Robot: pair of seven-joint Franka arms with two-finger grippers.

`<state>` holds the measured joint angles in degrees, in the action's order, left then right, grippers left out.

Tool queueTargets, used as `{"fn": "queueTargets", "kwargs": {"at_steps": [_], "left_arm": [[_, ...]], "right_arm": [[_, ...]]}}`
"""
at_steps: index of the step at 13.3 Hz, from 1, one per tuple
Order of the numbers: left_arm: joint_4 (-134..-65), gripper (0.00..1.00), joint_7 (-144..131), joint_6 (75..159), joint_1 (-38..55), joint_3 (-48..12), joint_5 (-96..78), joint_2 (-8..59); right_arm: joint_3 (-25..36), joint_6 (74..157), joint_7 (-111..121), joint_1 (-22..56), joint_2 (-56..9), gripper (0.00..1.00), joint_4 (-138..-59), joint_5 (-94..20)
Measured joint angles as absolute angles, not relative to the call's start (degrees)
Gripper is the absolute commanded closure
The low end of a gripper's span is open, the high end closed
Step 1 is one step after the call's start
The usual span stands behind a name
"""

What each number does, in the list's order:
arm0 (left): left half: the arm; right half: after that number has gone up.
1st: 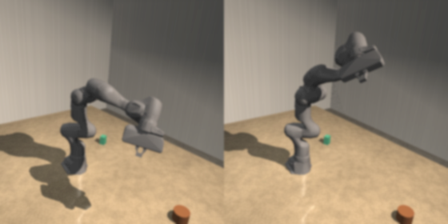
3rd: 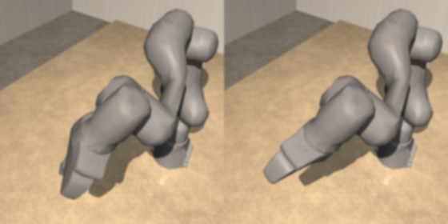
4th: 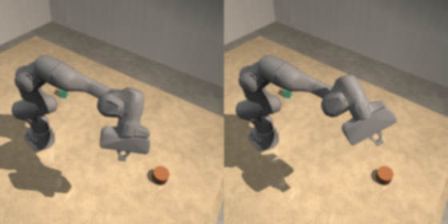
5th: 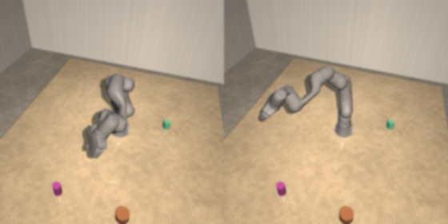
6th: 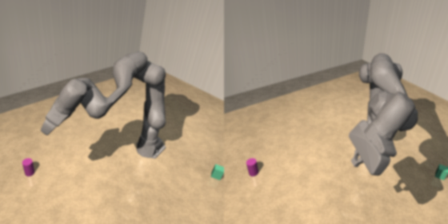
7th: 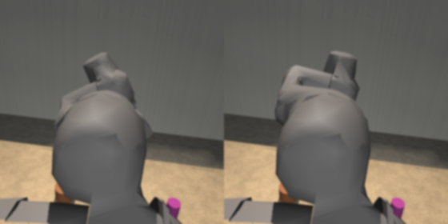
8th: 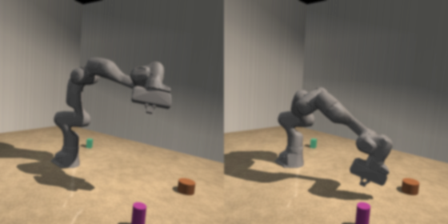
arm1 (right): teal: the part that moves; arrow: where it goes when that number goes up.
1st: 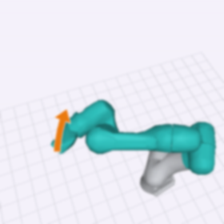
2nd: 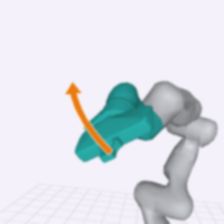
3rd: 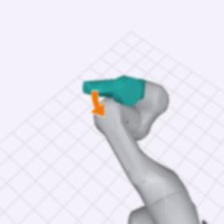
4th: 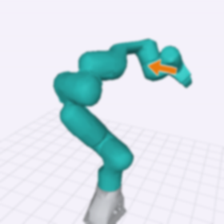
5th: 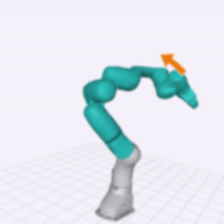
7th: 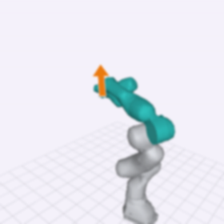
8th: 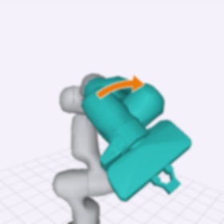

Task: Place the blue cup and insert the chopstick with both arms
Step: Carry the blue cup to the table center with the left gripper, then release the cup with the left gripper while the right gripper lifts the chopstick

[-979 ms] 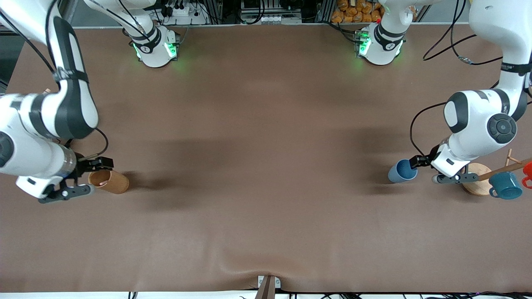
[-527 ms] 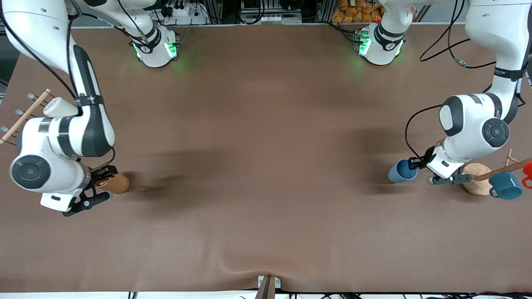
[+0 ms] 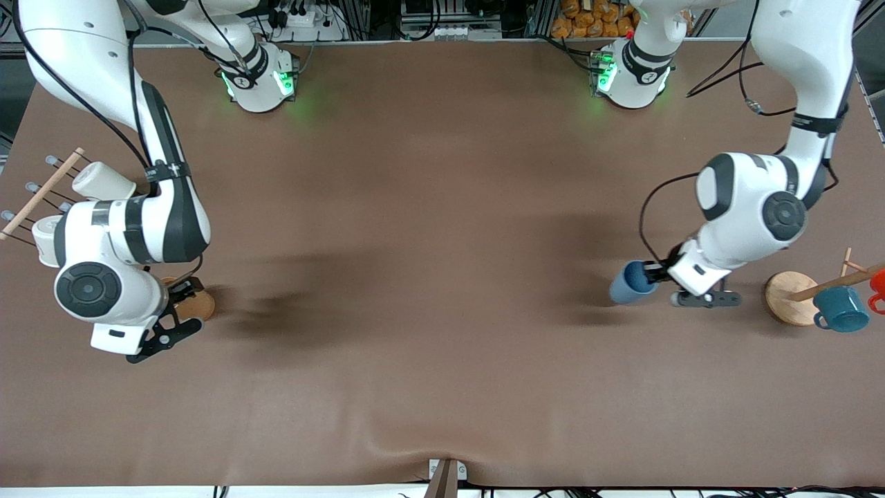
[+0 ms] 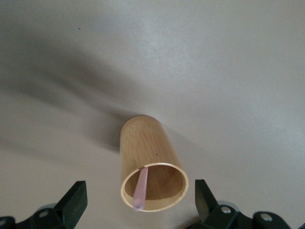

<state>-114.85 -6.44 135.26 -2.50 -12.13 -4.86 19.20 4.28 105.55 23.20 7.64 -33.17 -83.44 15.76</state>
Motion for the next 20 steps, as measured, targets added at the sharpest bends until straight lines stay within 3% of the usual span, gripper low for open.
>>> {"fn": "queueTargets", "kwargs": {"at_steps": [2,3,9,13,17,18,19,20], "left_arm": [[-113.49,1.0,-15.05,134.97,-0.78,-16.71,-4.86,18.95],[-112.58,1.0,-19.98,134.94,1.8,-17.8,-4.86,19.07],[-102.53,1.0,-48.31,134.92,20.75,-18.17,-4.74,28.13],[-97.9,1.0,-56.66,133.55,26.65,-17.99,-2.8,33.73],[-95.37,1.0,-59.55,128.01,29.09,-17.79,0.08,34.64],[-95.01,0.77,-59.82,127.43,29.62,-17.76,0.35,34.82],[-94.83,0.3,-60.75,127.28,30.08,-17.69,0.59,35.05],[-94.61,0.0,-62.15,127.28,30.34,-17.67,0.79,35.28]], "right_arm": [[4.28,105.56,23.23,7.74,-33.33,0.43,-83.43,15.76],[4.3,105.56,23.24,7.74,-33.34,0.47,-83.41,15.76],[4.35,105.53,23.32,7.74,-33.38,0.5,-83.31,15.76],[4.37,105.5,26.59,7.74,-33.38,0.5,-83.27,15.76],[4.38,105.47,27.74,7.74,-33.38,0.5,-83.23,15.76],[4.38,105.47,28.13,7.74,-33.38,0.53,-83.22,15.76],[4.38,105.46,28.63,7.74,-33.38,0.55,-83.22,15.76],[4.38,105.45,28.87,7.75,-33.38,0.61,-83.21,15.76]]}}
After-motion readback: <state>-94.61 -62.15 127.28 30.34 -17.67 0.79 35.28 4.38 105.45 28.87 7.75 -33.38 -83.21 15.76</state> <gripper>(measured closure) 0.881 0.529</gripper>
